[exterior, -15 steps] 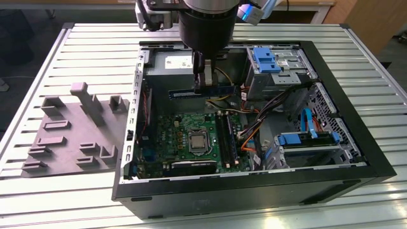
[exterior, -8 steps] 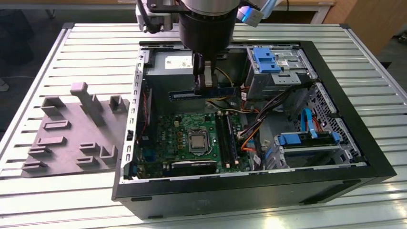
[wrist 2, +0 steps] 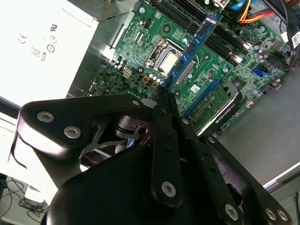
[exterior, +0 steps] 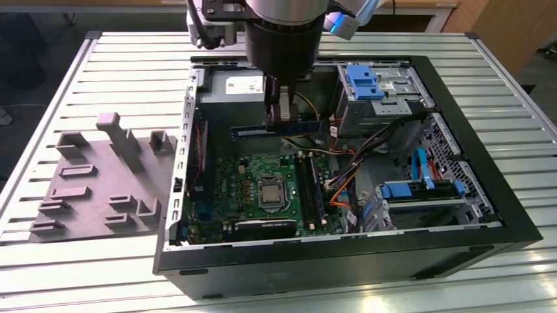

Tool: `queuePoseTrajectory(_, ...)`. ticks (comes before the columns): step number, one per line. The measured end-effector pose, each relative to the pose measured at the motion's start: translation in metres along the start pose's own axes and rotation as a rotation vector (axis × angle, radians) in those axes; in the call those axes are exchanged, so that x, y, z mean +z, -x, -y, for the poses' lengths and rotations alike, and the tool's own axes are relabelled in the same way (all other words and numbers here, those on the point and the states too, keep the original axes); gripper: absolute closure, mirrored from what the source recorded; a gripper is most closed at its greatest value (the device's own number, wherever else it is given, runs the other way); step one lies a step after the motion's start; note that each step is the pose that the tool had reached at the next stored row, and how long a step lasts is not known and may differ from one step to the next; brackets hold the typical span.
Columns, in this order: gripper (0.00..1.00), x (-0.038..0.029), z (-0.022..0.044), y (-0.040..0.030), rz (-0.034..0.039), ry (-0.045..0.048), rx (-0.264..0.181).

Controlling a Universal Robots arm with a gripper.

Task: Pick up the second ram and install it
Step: 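Pick up the second ram and move it above second insertion slot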

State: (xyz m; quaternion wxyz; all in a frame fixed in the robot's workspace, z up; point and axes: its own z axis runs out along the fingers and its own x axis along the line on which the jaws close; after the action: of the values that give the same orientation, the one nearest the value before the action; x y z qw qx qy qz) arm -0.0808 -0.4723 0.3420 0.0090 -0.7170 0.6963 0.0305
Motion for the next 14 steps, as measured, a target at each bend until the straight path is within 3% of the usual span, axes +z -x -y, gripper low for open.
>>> queuePoseTrajectory(14, 0.88, 0.0091, 0.0015, -0.0011, -0.0093, 0.0028, 0.001)
